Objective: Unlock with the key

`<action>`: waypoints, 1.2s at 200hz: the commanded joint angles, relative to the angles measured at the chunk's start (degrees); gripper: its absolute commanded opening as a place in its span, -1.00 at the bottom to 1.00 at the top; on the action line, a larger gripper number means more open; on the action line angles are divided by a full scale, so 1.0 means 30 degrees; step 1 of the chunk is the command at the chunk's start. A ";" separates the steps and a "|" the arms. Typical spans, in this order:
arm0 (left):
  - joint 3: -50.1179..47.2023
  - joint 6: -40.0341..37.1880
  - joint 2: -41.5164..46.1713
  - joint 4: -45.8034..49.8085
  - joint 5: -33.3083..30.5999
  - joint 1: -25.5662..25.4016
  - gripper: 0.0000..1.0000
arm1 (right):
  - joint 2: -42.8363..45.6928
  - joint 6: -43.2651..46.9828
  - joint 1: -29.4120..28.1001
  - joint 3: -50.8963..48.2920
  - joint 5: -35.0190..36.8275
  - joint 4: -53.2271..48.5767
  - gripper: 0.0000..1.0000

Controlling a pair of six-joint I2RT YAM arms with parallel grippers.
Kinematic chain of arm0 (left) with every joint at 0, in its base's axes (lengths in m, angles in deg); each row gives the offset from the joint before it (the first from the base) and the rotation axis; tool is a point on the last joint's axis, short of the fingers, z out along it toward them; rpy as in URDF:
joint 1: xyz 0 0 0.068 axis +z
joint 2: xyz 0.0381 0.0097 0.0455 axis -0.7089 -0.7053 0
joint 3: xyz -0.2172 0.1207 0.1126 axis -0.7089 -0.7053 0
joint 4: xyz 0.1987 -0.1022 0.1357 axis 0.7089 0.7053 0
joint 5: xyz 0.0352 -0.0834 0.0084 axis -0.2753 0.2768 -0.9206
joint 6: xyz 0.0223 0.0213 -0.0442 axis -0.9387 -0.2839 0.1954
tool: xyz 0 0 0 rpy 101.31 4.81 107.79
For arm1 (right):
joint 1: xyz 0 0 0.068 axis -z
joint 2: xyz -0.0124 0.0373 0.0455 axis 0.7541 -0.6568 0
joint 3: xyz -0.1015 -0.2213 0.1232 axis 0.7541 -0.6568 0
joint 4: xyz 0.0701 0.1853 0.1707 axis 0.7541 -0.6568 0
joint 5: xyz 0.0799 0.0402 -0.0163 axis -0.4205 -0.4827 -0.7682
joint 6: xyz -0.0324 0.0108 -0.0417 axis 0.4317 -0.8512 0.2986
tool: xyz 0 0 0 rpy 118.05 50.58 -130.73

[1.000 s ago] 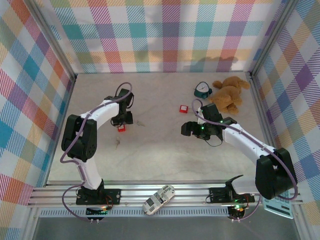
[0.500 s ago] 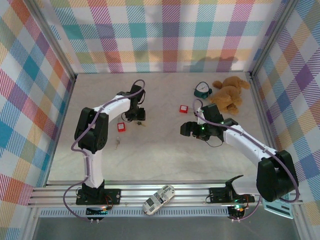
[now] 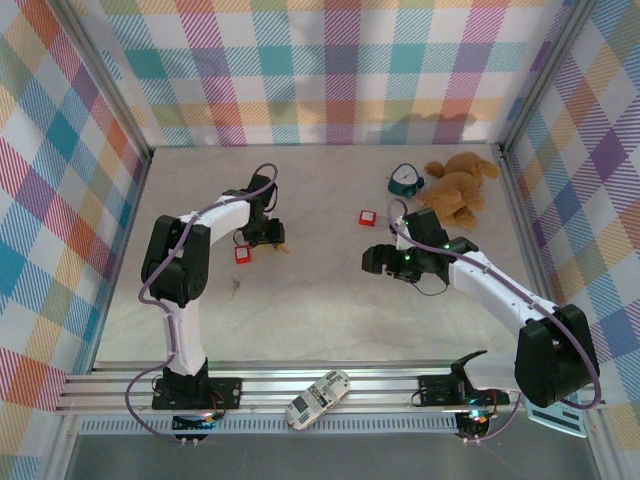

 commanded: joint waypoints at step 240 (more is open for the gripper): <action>-0.3553 0.1520 0.2757 -0.2314 0.2074 0.0427 -0.21 | 0.0054 -0.0442 -0.0695 -0.0167 -0.0083 0.0222 0.54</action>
